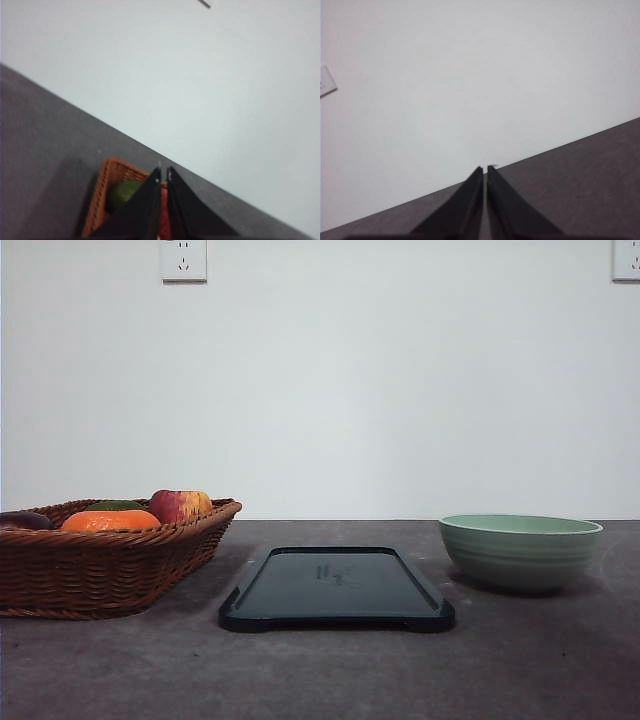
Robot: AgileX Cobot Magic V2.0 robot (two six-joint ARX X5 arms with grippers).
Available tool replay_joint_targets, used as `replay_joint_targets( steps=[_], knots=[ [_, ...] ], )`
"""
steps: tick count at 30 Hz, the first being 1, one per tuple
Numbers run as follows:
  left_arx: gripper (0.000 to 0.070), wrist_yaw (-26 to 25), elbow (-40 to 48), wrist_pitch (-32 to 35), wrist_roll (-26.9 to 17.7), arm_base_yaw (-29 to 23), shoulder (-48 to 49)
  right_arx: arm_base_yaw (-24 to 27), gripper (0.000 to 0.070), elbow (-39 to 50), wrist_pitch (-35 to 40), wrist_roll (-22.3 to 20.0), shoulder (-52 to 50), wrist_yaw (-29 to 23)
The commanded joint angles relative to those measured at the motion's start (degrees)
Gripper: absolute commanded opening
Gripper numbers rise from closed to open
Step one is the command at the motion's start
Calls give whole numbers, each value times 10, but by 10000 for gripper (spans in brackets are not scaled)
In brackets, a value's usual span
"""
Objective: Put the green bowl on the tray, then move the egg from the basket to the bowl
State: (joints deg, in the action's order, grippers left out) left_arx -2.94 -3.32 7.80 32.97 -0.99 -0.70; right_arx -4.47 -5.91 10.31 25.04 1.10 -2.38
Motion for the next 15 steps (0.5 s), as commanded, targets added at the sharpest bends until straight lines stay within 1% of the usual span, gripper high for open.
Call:
replay_joint_targets(
  steps=[1, 3, 5, 7, 12, 15],
  knots=[
    [8, 2, -29, 2, -62, -1, -7, 0, 2, -24, -22, -22, 13, -7],
    [8, 2, -55, -17, -82, -1, -21, 0, 2, -51, -55, -30, 36, -6],
    [8, 2, -88, -50, -100, -1, -44, 0, 2, -81, -83, -43, 67, -6],
    [8, 2, -125, -91, -106, -1, -71, 0, 2, -110, -99, -56, 103, -1],
    [8, -5, -211, -183, -123, -1, -145, 0, 2, -172, -130, -87, 189, 45],
    [8, -30, -259, -235, -162, -1, -194, 0, 2, -214, -177, -90, 241, 80]
  ],
)
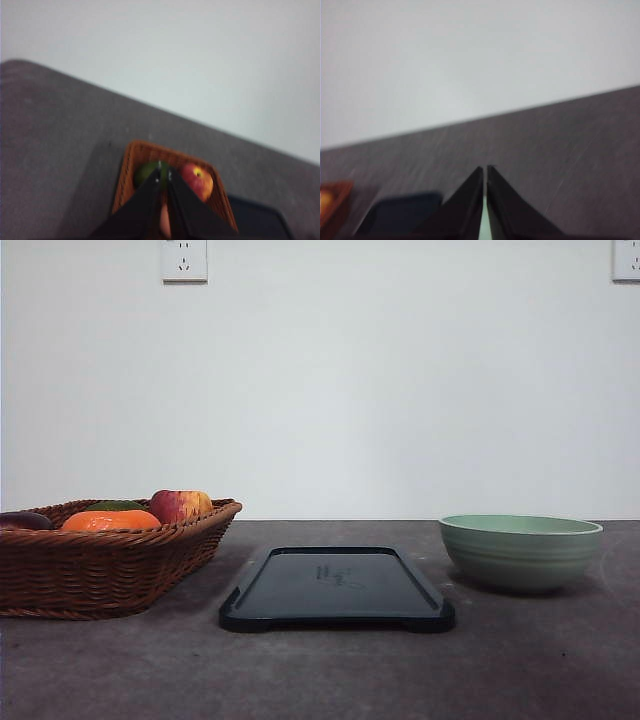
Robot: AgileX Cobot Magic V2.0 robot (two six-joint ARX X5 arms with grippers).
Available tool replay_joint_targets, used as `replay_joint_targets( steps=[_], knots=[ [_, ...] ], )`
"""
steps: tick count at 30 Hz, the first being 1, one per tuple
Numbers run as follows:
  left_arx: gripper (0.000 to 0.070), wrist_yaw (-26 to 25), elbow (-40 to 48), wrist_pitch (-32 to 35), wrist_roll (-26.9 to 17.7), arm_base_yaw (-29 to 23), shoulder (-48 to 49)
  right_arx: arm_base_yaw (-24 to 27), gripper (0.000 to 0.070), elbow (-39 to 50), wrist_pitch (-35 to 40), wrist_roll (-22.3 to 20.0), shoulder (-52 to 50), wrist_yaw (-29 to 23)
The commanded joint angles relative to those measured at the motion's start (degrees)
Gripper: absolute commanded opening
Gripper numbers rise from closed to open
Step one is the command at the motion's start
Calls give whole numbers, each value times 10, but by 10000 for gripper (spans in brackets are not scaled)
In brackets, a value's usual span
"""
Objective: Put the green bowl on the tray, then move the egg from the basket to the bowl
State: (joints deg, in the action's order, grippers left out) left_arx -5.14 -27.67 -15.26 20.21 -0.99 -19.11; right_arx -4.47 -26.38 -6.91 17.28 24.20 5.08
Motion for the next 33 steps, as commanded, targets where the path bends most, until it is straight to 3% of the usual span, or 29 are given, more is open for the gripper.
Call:
replay_joint_targets(
  steps=[1, 5, 12, 21, 24, 27, 33],
  knots=[
    [8, -19, -33, -22, -49, -1, -28, 0, 2, -27, -28, -13, 30, 17],
    [8, -60, -89, -92, -92, -1, -94, 0, 2, -86, -112, -39, 96, 58],
    [8, -133, -165, -203, -180, -1, -202, 0, 2, -175, -242, -124, 194, 107],
    [22, -145, -183, -220, -196, 3, -243, 0, 3, -194, -258, -152, 219, 106],
    [157, -145, -183, -220, -196, 3, -243, 0, 66, -194, -258, -152, 219, 106],
    [378, -145, -183, -217, -195, 3, -243, 0, 288, -194, -258, -152, 219, 104],
    [391, -145, -183, -207, -195, 3, -243, 0, 318, -195, -258, -129, 221, 98]
  ],
)
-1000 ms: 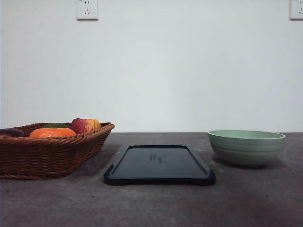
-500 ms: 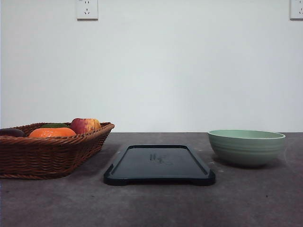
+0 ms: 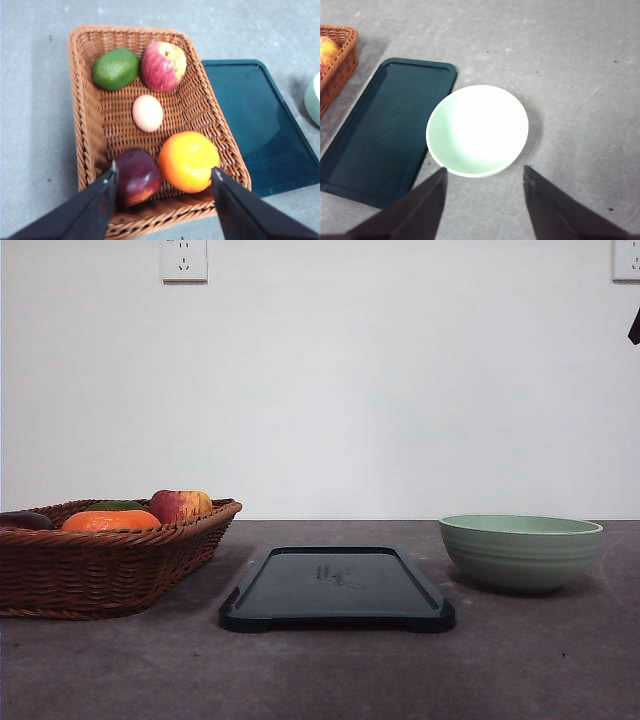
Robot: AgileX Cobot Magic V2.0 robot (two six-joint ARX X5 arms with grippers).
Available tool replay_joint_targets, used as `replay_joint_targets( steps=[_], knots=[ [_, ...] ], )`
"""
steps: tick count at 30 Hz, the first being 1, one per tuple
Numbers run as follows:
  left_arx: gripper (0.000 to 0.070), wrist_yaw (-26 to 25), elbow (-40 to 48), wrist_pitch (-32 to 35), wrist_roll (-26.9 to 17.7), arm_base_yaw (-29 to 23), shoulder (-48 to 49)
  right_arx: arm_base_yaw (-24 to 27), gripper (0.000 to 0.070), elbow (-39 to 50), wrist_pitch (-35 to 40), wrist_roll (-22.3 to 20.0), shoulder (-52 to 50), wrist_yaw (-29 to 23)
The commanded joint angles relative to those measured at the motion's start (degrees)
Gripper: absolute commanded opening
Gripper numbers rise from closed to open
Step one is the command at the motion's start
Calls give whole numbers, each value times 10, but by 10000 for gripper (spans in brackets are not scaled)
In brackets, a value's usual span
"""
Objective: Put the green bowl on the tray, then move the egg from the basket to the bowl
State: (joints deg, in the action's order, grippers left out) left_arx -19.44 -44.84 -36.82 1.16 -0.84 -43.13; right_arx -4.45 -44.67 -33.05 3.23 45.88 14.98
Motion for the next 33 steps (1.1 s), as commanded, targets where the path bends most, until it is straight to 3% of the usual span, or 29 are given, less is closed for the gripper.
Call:
replay_joint_targets(
  steps=[1, 9, 17, 20, 27, 33],
  knots=[
    [391, -2, -12, 8, -5, 1, -3, 0, 318, -15, 0, 21, 7, -1],
    [391, -2, -12, 9, -5, 1, -3, 6, 318, -104, -104, 53, 109, 0],
    [390, -2, -12, 8, 6, 1, -3, 13, 294, -224, -206, 14, 263, 0],
    [390, -2, -12, 8, 15, 1, -3, 13, 253, -249, -209, -6, 312, -1],
    [390, -2, -12, 9, 15, 1, -3, 13, 254, -263, -184, -38, 406, -33],
    [390, -2, -12, 13, 15, 1, -3, 13, 254, -263, -140, -40, 466, -32]
  ],
)
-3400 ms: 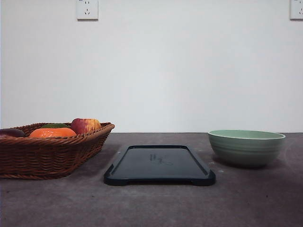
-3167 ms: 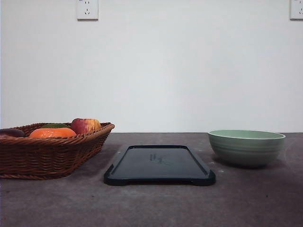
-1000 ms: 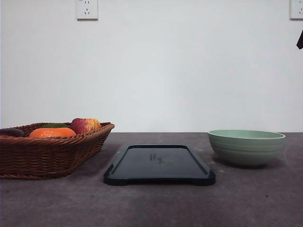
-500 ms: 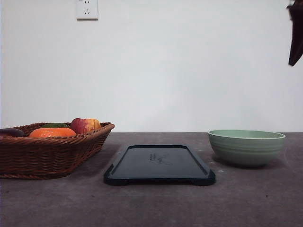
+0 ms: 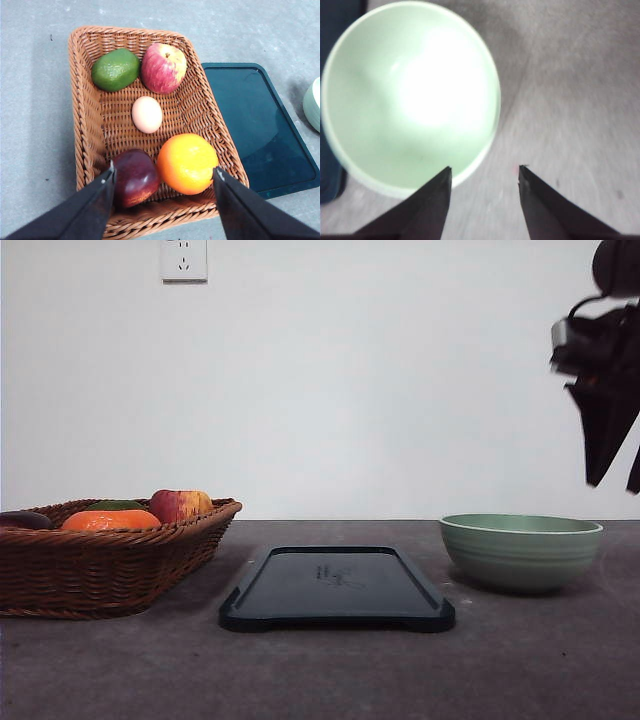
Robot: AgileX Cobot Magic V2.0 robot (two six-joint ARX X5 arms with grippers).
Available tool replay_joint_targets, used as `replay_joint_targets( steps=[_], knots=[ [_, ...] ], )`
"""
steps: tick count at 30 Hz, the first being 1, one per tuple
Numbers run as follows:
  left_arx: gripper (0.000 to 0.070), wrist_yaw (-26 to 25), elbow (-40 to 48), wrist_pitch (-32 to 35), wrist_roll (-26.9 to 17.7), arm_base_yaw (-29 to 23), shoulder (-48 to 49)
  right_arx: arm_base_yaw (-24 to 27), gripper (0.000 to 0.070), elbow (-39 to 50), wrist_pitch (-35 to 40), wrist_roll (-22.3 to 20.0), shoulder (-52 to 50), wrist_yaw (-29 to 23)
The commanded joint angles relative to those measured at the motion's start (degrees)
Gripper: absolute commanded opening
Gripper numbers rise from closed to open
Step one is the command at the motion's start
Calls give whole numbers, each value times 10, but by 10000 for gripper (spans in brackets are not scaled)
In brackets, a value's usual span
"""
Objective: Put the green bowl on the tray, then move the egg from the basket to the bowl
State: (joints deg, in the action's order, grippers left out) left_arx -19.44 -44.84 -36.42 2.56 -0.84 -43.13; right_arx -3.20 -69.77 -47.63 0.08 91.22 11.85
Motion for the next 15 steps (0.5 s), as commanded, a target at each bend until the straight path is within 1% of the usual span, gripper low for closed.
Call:
replay_joint_targets(
  steps=[1, 6, 7, 9, 13, 14, 15],
  knots=[
    [390, -2, -12, 12, 1, 1, -3, 0, 254, -12, 13, -8, 20, -1],
    [390, -2, -12, 20, 1, 1, -3, 0, 251, -12, 31, -8, 54, -1],
    [389, -2, -12, 20, 1, 1, -3, 0, 238, -12, 33, -8, 60, -1],
    [389, -1, -12, 20, 1, 1, -3, 0, 185, -12, 35, -8, 71, -1],
    [390, -2, -12, 20, 1, 1, -3, 0, 21, -12, 38, -8, 81, -1],
    [390, -2, -12, 20, 1, 1, -3, 0, 0, -12, 39, -8, 80, -1],
    [389, -2, -12, 20, 1, 1, -3, 0, 0, -13, 40, -8, 80, -1]
  ],
)
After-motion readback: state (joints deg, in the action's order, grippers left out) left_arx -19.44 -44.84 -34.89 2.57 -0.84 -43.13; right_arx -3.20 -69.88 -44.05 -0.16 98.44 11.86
